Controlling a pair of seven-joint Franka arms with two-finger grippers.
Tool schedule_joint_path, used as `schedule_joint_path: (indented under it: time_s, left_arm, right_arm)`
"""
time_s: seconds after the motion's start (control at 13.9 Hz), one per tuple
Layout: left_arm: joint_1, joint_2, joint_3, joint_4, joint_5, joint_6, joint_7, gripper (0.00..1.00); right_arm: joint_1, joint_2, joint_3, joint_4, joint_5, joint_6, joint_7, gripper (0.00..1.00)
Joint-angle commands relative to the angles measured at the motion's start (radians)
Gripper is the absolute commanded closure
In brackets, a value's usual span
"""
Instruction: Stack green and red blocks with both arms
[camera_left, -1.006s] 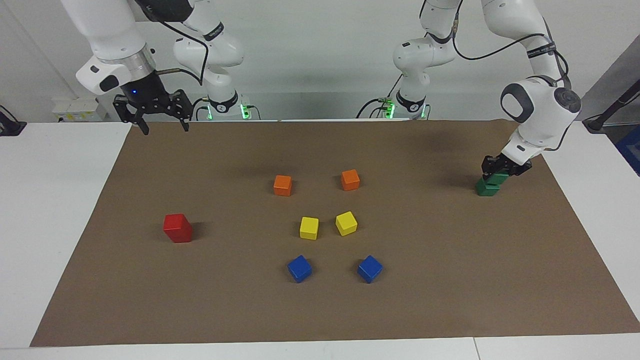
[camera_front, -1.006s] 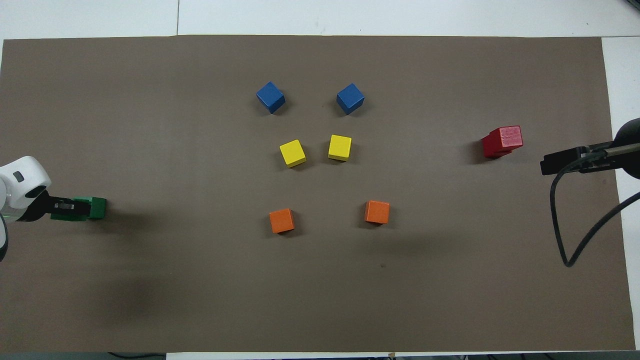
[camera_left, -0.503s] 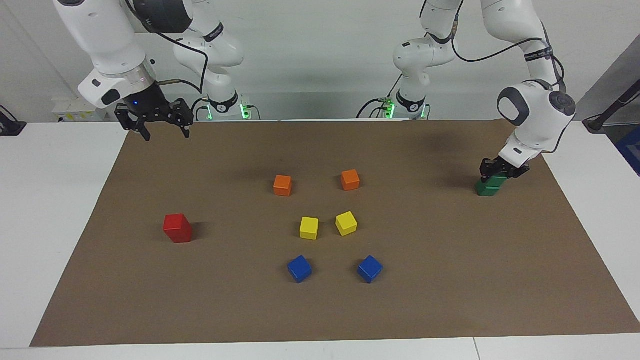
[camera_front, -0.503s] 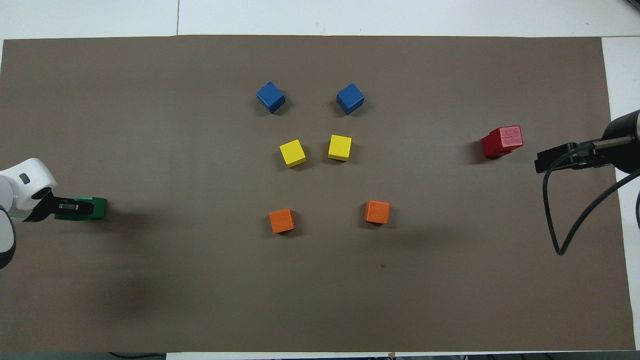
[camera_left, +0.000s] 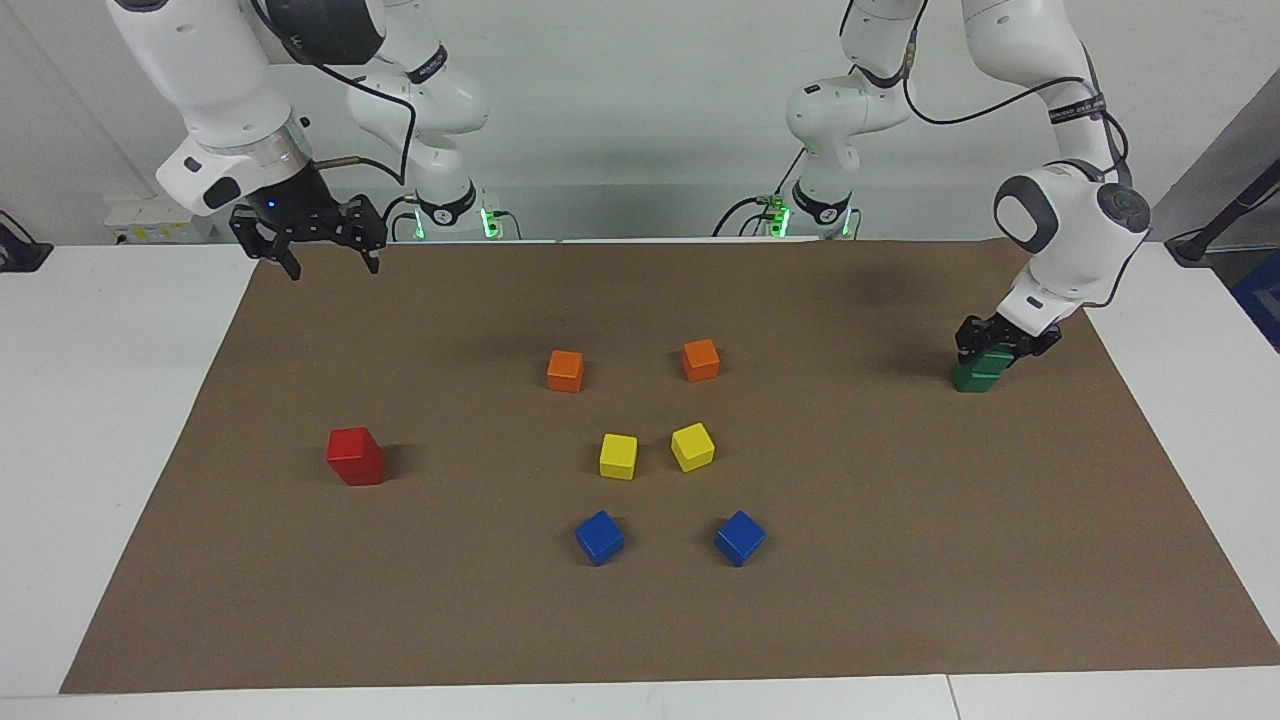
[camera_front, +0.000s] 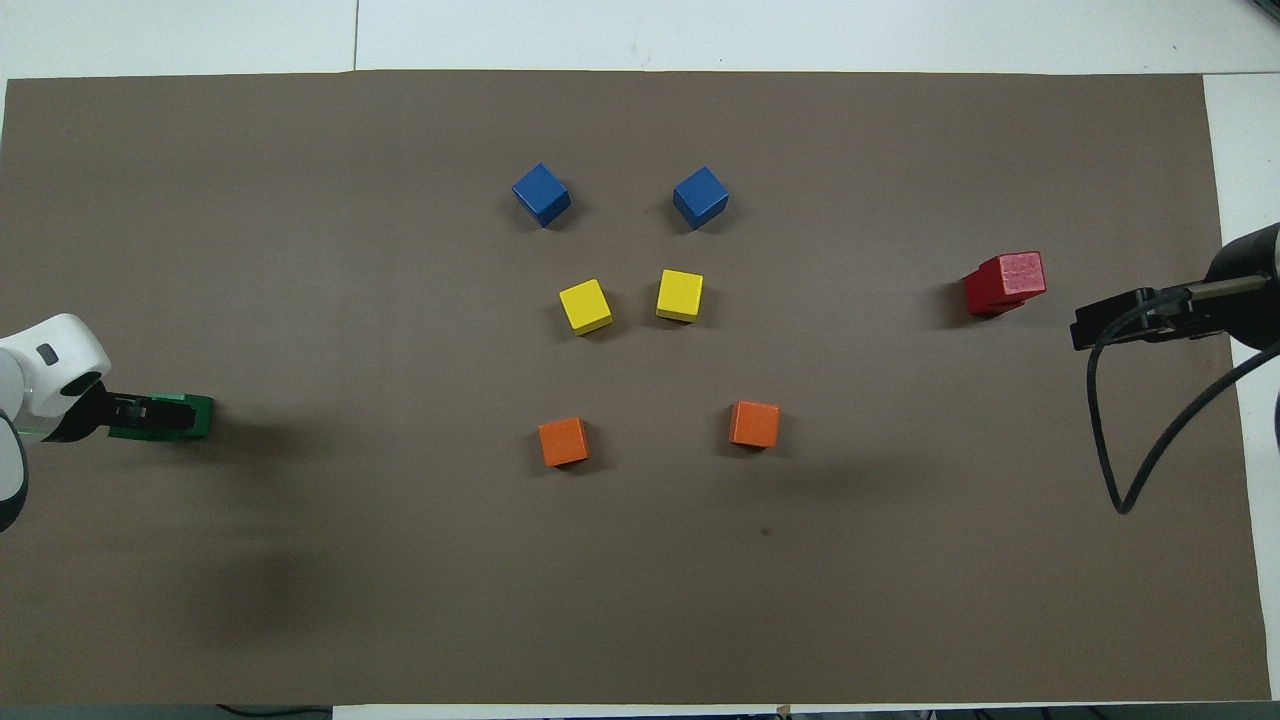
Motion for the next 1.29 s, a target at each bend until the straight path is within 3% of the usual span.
schedule_joint_path:
  time_s: [0.0,0.29,0.72,0.93,1.22]
  left_arm:
    - [0.003,-0.014,-0.007,0.087,0.013,-0.113,0.006,0.00]
    - [-0.010,-0.014,-0.014,0.373,0.014,-0.391,-0.067,0.00]
    - [-0.102,-0.028,-0.028,0.611,0.014,-0.598,-0.440,0.00]
    - [-0.106,-0.028,-0.048,0.697,0.003,-0.743,-0.443,0.00]
    - [-0.117,-0.037,-0.060,0.710,0.006,-0.834,-0.443,0.00]
  right_arm:
    - [-0.008,0.001,0.005,0.013,-0.016,-0.023,0.023,0.00]
    - [-0.013,-0.001,0.003,0.012,-0.026,-0.027,0.023,0.00]
    - [-0.012,-0.004,0.005,0.012,-0.055,-0.032,0.023,0.00]
    - [-0.013,-0.005,0.006,0.009,-0.055,-0.032,0.023,0.00]
    - [-0.015,-0.005,0.006,0.009,-0.052,-0.033,0.023,0.00]
